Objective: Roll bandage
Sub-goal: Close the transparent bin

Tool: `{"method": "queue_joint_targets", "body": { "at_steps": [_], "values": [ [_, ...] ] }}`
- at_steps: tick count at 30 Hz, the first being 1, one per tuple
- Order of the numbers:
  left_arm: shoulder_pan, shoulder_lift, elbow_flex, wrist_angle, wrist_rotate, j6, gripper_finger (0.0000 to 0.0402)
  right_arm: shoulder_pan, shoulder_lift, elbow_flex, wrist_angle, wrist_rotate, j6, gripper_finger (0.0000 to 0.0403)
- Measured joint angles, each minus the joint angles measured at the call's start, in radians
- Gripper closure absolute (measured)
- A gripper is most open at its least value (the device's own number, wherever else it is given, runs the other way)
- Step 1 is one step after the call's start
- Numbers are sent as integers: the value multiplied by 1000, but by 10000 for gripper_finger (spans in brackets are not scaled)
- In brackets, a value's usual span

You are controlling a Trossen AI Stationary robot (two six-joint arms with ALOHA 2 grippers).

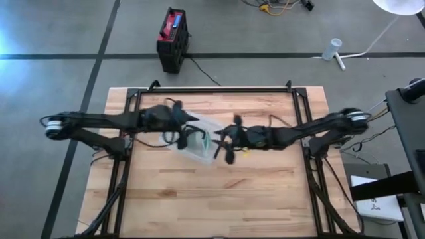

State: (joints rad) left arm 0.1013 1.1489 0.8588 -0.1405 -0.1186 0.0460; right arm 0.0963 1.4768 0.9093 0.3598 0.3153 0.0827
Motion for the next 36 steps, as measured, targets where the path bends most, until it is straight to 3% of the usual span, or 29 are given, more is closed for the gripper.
{"method": "queue_joint_targets", "body": {
  "at_steps": [3,10,14,18,23,26,28,31,34,36],
  "values": [
    [-3,-101,-32,-84,-13,-79,211,-26,140,43,190,0,-2,247],
    [-25,-286,-170,26,7,-143,211,-90,434,301,207,-1,8,254],
    [-26,-367,-237,75,6,-150,197,-117,523,428,193,2,-23,252],
    [-28,-435,-273,72,16,-198,183,-122,570,445,163,0,16,250],
    [-40,-488,-340,52,189,-264,169,-105,520,390,46,-41,2,256],
    [-75,-480,-387,140,302,-269,169,-80,447,335,-70,-109,-36,264],
    [-111,-482,-435,164,311,-269,173,-63,387,287,-120,-208,-103,270],
    [-163,-454,-498,334,310,-268,180,-52,286,213,-210,-343,-139,280],
    [-202,-411,-547,469,262,-285,186,-48,166,122,-240,-372,-99,290],
    [-219,-412,-582,460,209,-297,189,-48,91,62,-212,-369,-82,297]
  ]
}}
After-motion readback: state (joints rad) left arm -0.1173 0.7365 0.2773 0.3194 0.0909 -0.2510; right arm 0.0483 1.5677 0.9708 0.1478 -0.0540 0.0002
